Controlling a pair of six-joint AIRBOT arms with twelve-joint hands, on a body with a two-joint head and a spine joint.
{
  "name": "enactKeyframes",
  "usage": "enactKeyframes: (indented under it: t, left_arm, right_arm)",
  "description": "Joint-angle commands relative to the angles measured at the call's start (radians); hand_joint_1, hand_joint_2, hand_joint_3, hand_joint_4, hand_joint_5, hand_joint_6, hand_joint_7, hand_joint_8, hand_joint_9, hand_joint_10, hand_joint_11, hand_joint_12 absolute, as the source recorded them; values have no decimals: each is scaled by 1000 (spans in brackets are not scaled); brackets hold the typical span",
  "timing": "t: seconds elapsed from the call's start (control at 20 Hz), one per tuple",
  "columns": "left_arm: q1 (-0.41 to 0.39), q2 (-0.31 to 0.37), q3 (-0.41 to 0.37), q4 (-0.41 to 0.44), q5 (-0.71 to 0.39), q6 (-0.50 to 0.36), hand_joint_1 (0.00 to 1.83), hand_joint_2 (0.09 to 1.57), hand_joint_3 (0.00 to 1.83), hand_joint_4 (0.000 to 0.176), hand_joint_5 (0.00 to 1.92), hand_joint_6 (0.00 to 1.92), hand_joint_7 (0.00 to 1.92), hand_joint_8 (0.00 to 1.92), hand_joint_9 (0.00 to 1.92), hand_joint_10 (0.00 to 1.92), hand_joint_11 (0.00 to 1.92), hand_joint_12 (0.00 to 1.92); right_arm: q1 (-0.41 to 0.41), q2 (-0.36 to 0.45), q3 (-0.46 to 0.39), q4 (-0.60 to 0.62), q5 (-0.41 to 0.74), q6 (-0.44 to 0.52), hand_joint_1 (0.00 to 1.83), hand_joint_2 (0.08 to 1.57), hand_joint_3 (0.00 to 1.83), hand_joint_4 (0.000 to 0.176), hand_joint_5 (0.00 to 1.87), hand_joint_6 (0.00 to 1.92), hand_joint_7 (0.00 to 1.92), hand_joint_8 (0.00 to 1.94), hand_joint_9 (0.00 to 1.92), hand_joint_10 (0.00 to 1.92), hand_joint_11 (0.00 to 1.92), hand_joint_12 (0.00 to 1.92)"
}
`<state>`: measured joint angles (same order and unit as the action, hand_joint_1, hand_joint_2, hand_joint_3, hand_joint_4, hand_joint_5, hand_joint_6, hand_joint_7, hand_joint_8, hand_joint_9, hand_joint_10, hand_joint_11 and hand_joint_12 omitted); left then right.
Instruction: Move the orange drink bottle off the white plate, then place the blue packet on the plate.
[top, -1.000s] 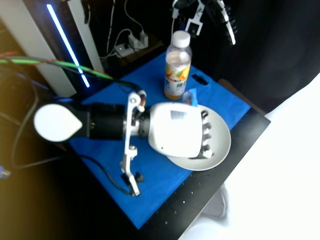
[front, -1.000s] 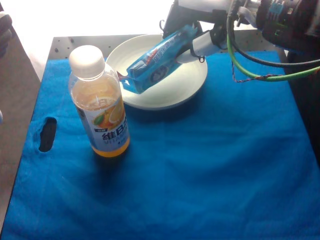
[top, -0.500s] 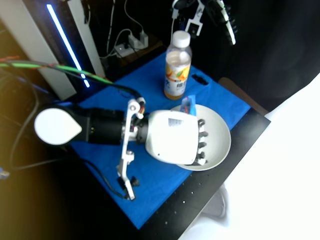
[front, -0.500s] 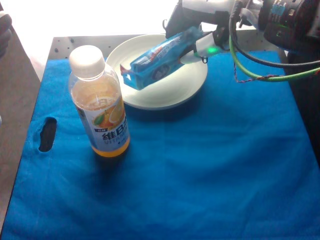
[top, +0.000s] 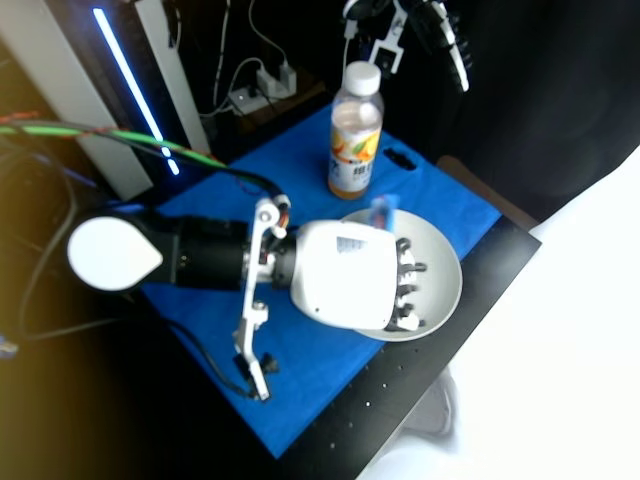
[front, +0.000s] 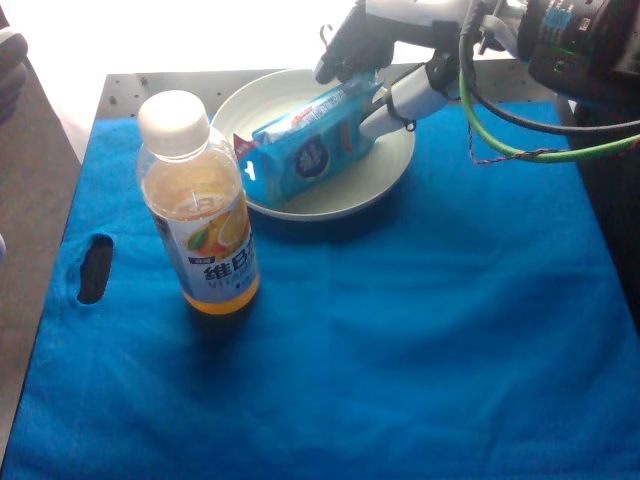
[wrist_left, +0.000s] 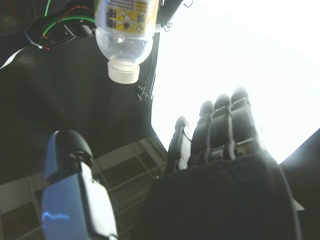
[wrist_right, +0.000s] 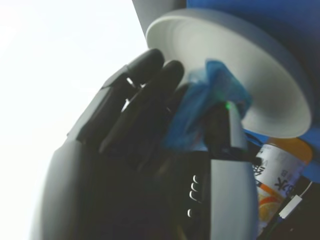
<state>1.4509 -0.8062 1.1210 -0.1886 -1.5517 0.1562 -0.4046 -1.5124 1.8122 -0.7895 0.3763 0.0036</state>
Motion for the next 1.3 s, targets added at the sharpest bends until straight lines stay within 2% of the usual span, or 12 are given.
enactKeyframes:
  t: [0.0, 0.2, 0.35, 0.4, 0.5, 0.7, 0.85, 0.95, 1.05, 1.1, 1.2, 1.25]
  left_arm:
    - [-9, 1, 5, -37, -120, -8, 514, 834, 0, 176, 0, 0, 0, 0, 0, 0, 0, 0]
    - [-8, 2, 3, -48, -120, -8, 503, 827, 0, 176, 0, 0, 0, 0, 0, 0, 0, 0]
    - [-8, 11, 0, -61, -121, -8, 504, 823, 0, 176, 0, 0, 0, 0, 0, 0, 0, 0]
    - [-7, 16, -1, -66, -122, -8, 509, 846, 7, 176, 0, 0, 0, 0, 0, 0, 0, 0]
    - [-6, 28, -7, -78, -131, -7, 485, 841, 3, 176, 0, 0, 0, 0, 0, 0, 0, 0]
    - [-3, 51, -10, -97, -150, 0, 517, 847, 6, 176, 0, 0, 0, 0, 0, 0, 0, 0]
    - [-6, 82, -3, -87, -164, 14, 531, 795, 0, 176, 0, 0, 0, 0, 0, 0, 0, 0]
    - [-13, 90, -4, -93, -180, 24, 542, 777, 0, 176, 0, 0, 0, 0, 0, 0, 0, 0]
    - [-41, 102, -5, -84, -180, 45, 560, 788, 0, 176, 0, 0, 0, 0, 0, 0, 0, 0]
    - [-62, 109, -6, -72, -180, 55, 557, 800, 0, 176, 0, 0, 0, 0, 0, 0, 0, 0]
    - [-125, 125, -13, -45, -180, 95, 541, 817, 8, 176, 0, 0, 0, 0, 0, 0, 0, 0]
    - [-164, 125, -12, -32, -180, 118, 561, 795, 0, 176, 0, 0, 0, 0, 0, 0, 0, 0]
  right_arm:
    - [7, -2, 4, 36, 76, 6, 1078, 860, 0, 0, 714, 0, 901, 0, 974, 0, 525, 1141]
    - [7, 9, 5, 11, 109, 76, 997, 760, 0, 0, 408, 0, 598, 0, 647, 0, 321, 860]
    - [7, 36, -5, 9, 184, 142, 901, 624, 0, 125, 137, 0, 303, 0, 385, 2, 8, 965]
    - [7, 50, -22, 14, 202, 143, 886, 610, 0, 130, 69, 0, 253, 0, 365, 1, 1, 1020]
    - [7, 90, -62, 51, 264, 142, 882, 594, 0, 173, 2, 0, 72, 0, 158, 0, 0, 664]
    - [7, 180, -161, 166, 372, 73, 851, 659, 1, 176, 0, 0, 0, 0, 2, 0, 0, 397]
    - [-17, 281, -280, 329, 476, -72, 686, 557, 0, 176, 0, 0, 0, 0, 0, 0, 0, 429]
    - [-58, 319, -326, 419, 558, -130, 710, 580, 0, 176, 0, 0, 0, 0, 0, 0, 0, 753]
    - [-105, 378, -389, 501, 652, -195, 771, 630, 2, 176, 0, 0, 0, 0, 0, 0, 0, 495]
    - [-126, 415, -427, 544, 701, -238, 845, 711, 10, 176, 0, 0, 0, 0, 0, 0, 0, 183]
    - [-175, 486, -513, 634, 803, -345, 781, 685, 0, 176, 0, 0, 0, 0, 0, 0, 0, 609]
    - [-203, 507, -542, 678, 850, -389, 806, 674, 0, 176, 0, 0, 35, 4, 21, 4, 0, 554]
